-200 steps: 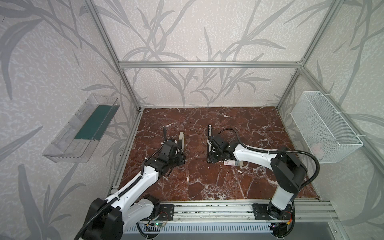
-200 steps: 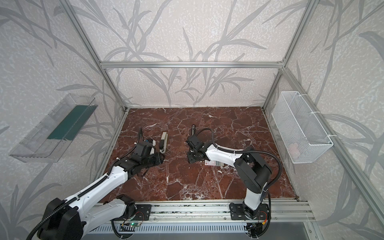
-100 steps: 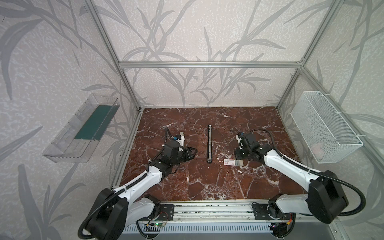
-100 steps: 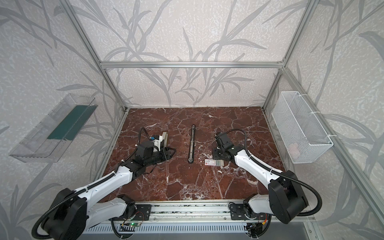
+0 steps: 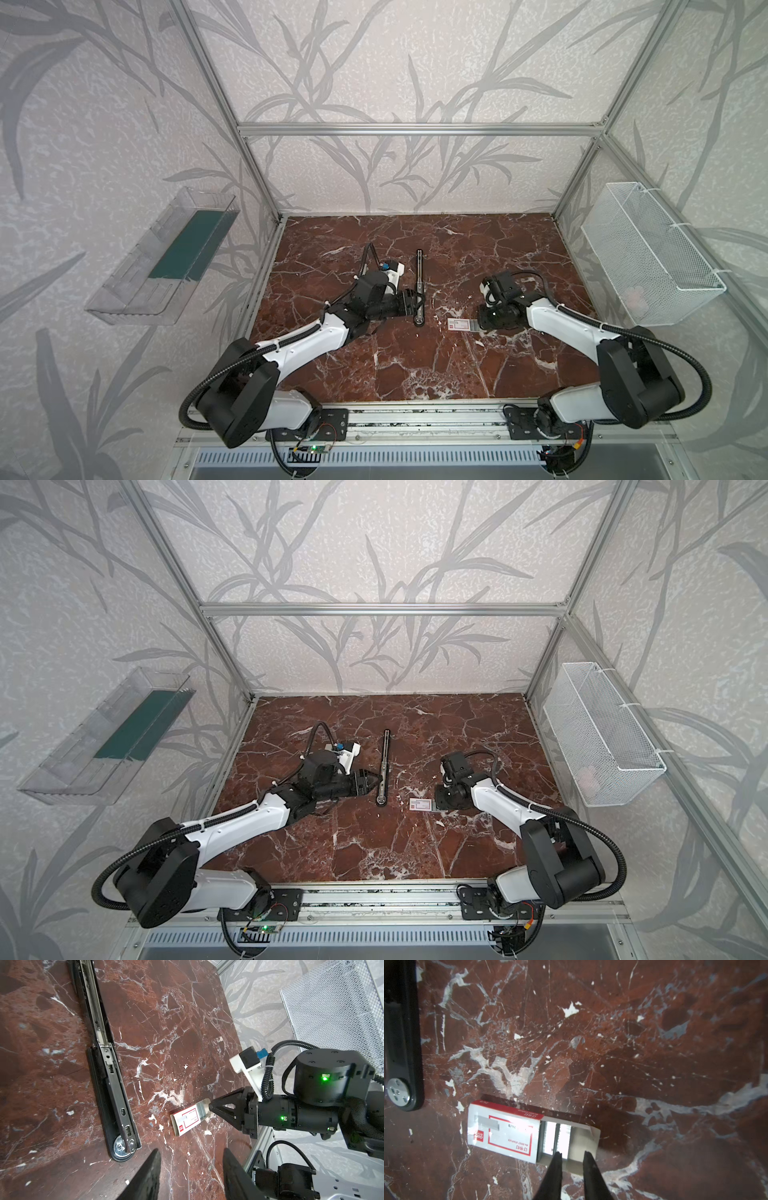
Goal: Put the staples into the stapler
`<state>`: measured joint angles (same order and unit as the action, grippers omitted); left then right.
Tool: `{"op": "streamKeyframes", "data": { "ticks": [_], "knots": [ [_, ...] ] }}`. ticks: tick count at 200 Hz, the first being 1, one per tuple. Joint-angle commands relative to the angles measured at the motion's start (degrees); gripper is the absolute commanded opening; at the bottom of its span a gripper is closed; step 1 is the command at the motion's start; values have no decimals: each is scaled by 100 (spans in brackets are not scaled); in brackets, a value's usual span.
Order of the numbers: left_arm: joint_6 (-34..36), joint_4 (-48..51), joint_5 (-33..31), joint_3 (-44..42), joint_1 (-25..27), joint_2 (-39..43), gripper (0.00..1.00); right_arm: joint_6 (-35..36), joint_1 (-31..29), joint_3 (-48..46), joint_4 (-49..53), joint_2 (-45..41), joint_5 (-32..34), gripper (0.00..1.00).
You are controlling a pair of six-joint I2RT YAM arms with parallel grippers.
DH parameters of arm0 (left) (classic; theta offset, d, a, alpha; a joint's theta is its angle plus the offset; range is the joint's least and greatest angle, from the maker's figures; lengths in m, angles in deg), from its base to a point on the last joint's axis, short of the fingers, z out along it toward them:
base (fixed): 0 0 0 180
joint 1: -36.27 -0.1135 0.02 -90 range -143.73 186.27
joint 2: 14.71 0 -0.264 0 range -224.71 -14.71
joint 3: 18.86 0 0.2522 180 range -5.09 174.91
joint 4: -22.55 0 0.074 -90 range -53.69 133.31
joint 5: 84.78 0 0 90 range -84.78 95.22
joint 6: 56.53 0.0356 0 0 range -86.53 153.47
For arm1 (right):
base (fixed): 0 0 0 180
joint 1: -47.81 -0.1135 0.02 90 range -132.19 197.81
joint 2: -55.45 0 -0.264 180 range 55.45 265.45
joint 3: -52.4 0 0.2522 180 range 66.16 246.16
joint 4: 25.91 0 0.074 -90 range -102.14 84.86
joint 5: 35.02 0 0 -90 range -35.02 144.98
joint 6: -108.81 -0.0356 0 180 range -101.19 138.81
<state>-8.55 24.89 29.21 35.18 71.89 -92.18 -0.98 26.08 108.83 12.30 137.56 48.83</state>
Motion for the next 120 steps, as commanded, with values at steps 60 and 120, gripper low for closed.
{"op": "streamKeyframes", "data": {
  "ticks": [60, 120],
  "knots": [
    [98, 184, -153, -31, -2, -40, 48, 89, 3, 32, -19, 311, -97, 21],
    [71, 202, -176, -82, -8, -31, 48, 72, 8, 8, -30, 497, -67, 17]
  ]
}}
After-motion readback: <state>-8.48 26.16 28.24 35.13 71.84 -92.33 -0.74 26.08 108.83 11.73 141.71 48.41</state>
